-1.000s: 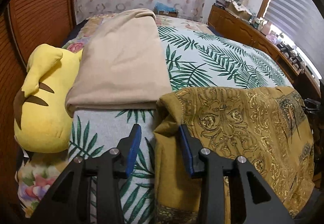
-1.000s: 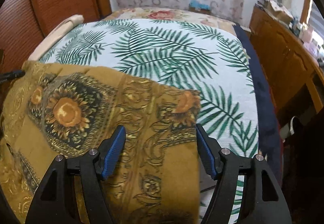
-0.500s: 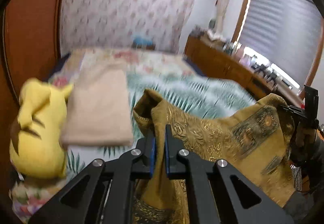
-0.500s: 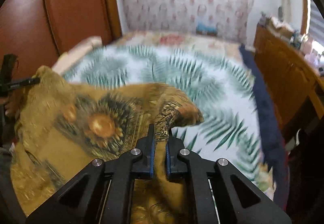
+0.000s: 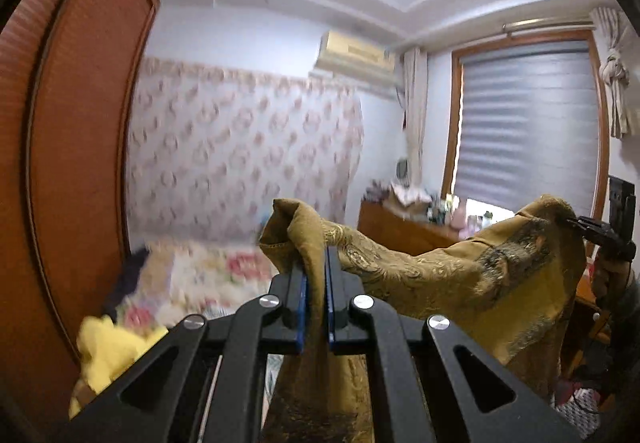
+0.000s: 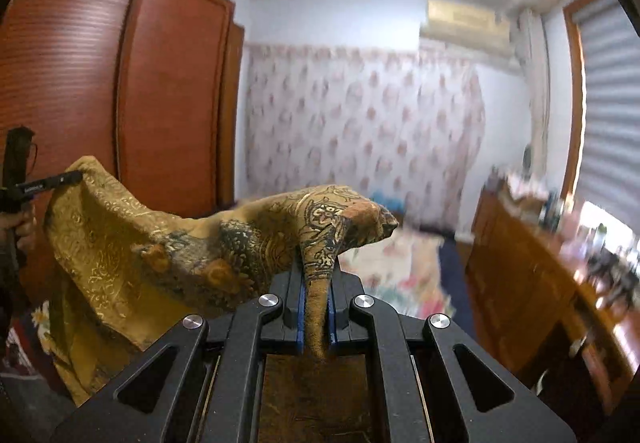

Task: Fold small clothes
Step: 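Lift the gold shirt high with both tools gripping its edges, then lay the lifted shirt down folded over itself and open both tools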

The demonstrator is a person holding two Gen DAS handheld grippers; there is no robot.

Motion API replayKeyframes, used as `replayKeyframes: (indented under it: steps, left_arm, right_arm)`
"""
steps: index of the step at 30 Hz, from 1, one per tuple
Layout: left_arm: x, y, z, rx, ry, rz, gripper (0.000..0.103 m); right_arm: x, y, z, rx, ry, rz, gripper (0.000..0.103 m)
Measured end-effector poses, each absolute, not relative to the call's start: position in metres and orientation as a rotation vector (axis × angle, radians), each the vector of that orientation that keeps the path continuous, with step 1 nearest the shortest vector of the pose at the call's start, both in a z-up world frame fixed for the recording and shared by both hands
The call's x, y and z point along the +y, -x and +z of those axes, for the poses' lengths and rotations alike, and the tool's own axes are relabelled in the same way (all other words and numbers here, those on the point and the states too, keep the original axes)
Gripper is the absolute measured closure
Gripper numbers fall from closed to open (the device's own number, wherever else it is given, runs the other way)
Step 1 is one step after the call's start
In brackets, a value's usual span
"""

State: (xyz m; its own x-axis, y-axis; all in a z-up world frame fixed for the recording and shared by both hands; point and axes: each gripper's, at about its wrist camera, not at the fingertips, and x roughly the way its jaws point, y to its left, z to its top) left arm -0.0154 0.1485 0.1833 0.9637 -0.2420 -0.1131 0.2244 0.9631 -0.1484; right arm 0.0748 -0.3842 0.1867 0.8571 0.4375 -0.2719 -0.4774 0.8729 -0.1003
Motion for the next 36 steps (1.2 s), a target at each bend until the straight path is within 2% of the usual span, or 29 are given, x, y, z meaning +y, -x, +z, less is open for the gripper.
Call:
replayKeyframes:
  steps: [4, 10, 15, 19, 24, 29, 32, 34, 35, 36]
  left_arm:
    - [0.16, 0.029, 0.214, 0.055, 0.119, -0.212, 0.099]
    - [0.168, 0.05, 0.249, -0.021, 0.086, -0.197, 0.099]
    - [0.174, 0.06, 0.251, -0.043, 0.063, -0.172, 0.099]
    - [0.177, 0.032, 0.235, 0.014, 0.074, -0.16, 0.099]
    - [0.17, -0.049, 0.195, 0.148, 0.075, -0.128, 0.099]
    - [0.166, -0.152, 0.119, 0.323, 0.066, -0.101, 0.097]
    - [0.158, -0.215, 0.057, 0.504, 0.038, -0.095, 0.092]
    - [0.155, -0.238, 0.027, 0.603, 0.022, -0.068, 0.09]
    - [0.152, -0.241, 0.013, 0.632, 0.02, -0.064, 0.085]
    - [0.151, -0.241, 0.007, 0.644, 0.023, -0.063, 0.078]
  right_arm:
    - [-0.381, -0.053, 0.239, 0.134, 0.193, 0.466, 0.098]
    - [-0.377, -0.033, 0.286, 0.058, 0.22, 0.464, 0.098]
    - [-0.38, -0.022, 0.303, 0.042, 0.227, 0.466, 0.098]
    - [-0.383, -0.031, 0.297, 0.057, 0.218, 0.471, 0.098]
    - [-0.376, -0.08, 0.262, 0.165, 0.22, 0.462, 0.098]
    - [-0.357, -0.173, 0.2, 0.32, 0.218, 0.431, 0.098]
    - [-0.344, -0.231, 0.149, 0.41, 0.226, 0.418, 0.097]
    - [-0.334, -0.279, 0.101, 0.537, 0.24, 0.39, 0.085]
    - [-0.33, -0.298, 0.079, 0.596, 0.245, 0.346, 0.072]
    - [-0.33, -0.31, 0.066, 0.63, 0.244, 0.321, 0.066]
